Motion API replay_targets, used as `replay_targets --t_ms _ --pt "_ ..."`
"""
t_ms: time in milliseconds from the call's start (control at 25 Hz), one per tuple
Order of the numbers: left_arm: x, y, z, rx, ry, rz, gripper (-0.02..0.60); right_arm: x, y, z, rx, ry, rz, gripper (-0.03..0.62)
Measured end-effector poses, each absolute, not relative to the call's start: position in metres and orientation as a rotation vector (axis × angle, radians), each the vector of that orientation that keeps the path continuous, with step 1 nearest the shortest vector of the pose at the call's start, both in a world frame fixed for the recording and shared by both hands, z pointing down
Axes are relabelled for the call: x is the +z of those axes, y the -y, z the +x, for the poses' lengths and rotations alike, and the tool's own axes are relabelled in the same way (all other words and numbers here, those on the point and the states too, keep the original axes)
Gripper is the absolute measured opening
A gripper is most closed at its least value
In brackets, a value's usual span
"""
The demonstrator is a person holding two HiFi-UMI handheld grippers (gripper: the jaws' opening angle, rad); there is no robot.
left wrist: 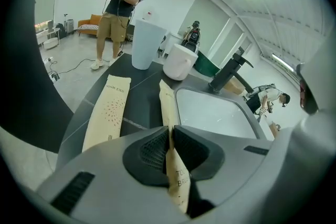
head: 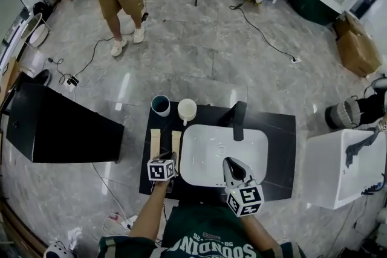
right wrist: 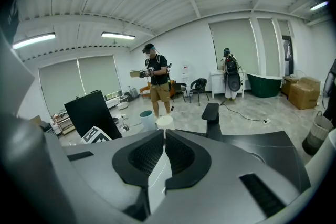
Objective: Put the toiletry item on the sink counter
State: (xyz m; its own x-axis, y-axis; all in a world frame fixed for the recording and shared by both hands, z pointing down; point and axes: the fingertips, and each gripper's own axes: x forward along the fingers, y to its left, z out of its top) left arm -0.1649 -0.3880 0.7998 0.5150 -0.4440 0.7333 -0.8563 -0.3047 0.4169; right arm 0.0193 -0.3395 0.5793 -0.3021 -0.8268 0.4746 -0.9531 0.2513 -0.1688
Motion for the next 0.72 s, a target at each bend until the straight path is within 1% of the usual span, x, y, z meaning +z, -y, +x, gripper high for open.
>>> replay_targets --t_ms 120,280,520,720 --pt "0.806 0.388 -0.167 0.698 1.07 1.935 0.052 0.578 0.342 0.019 0.62 2.242 1.642 0.043" --pt "0.811 0.389 -0.17 0.784 1.086 1.959 0.087 0.577 0.344 0.019 0.623 2.247 1.636 0.043" --pt "0.809 0.393 -0.171 0.866 1.116 2.011 0.087 0.577 0.345 0.018 0.622 2.259 1.624 0.043" --pt "0.793 0.393 -0.174 0.809 1.152 2.032 0.087 0.574 0.347 0.017 0.613 2.27 1.621 0.043"
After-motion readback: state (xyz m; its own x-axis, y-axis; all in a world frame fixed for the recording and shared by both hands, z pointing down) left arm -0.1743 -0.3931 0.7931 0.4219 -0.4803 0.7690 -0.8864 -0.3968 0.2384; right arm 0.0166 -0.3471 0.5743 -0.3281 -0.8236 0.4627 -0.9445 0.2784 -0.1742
